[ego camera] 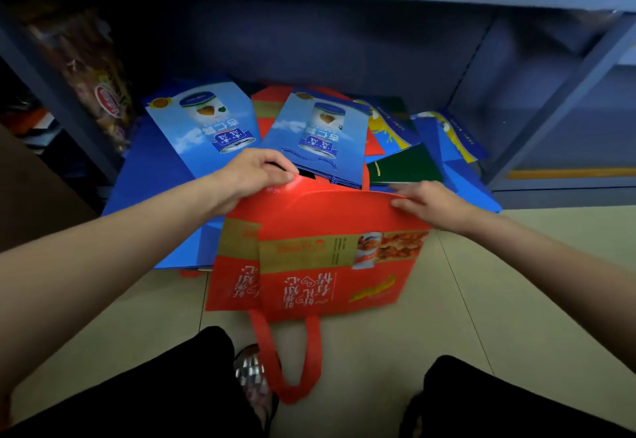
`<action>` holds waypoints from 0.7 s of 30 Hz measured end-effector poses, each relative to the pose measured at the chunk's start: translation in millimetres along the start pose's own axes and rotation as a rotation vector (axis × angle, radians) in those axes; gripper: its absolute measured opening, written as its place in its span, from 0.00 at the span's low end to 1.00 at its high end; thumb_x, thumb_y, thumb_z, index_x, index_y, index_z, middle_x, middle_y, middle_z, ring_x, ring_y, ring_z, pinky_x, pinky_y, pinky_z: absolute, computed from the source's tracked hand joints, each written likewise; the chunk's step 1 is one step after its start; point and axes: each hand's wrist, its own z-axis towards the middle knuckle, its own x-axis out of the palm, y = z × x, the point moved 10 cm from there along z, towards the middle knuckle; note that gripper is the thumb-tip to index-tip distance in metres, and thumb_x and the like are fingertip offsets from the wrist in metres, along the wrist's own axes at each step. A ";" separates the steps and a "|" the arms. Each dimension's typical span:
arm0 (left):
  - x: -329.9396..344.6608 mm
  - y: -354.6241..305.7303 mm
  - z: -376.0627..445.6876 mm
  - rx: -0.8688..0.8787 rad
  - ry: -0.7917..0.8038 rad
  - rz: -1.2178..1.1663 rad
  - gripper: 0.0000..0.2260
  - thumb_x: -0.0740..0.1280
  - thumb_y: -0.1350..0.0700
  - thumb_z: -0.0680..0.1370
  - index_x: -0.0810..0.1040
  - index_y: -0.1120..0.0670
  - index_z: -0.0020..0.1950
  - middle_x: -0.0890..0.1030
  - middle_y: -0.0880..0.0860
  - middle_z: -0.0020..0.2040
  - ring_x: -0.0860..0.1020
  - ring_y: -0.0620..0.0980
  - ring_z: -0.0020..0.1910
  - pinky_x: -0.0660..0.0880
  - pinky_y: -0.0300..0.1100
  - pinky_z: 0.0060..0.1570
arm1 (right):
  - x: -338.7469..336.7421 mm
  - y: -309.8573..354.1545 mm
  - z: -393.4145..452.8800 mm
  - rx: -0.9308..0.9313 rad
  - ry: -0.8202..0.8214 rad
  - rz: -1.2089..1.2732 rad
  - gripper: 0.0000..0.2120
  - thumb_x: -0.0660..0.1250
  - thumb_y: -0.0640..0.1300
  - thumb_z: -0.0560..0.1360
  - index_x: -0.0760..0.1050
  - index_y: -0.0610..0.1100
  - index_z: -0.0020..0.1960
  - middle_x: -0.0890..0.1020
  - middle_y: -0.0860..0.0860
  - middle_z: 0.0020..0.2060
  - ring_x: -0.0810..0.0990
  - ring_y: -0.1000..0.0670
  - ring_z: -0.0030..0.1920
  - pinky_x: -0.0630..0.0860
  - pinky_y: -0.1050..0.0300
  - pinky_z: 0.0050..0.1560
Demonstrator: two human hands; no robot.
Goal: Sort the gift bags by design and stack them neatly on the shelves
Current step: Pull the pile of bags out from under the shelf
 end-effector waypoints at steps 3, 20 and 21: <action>-6.5 -2.1 3.4 -0.019 -0.036 -0.063 0.07 0.66 0.62 0.76 0.78 0.52 0.41 0.80 0.45 0.27 0.76 0.39 0.25 0.71 0.28 0.26 | -8.1 -23.4 -4.9 0.098 -0.062 0.297 0.14 0.60 0.44 0.79 0.77 0.42 0.61 0.75 0.46 0.64 0.73 0.46 0.65 0.66 0.54 0.67; 163.5 -183.7 28.4 0.397 0.039 -0.147 0.09 0.67 0.65 0.75 0.78 0.51 0.39 0.79 0.44 0.27 0.74 0.36 0.26 0.69 0.29 0.30 | -175.7 -159.3 -123.6 0.265 -0.543 0.494 0.06 0.64 0.40 0.77 0.79 0.43 0.51 0.79 0.50 0.38 0.76 0.60 0.33 0.73 0.61 0.42; 178.8 -192.3 27.0 0.434 0.043 -0.125 0.07 0.67 0.62 0.76 0.77 0.51 0.41 0.80 0.43 0.31 0.74 0.34 0.27 0.69 0.28 0.32 | -188.5 -169.9 -134.7 0.290 -0.582 0.435 0.06 0.64 0.40 0.77 0.79 0.43 0.50 0.78 0.48 0.39 0.75 0.57 0.36 0.71 0.59 0.43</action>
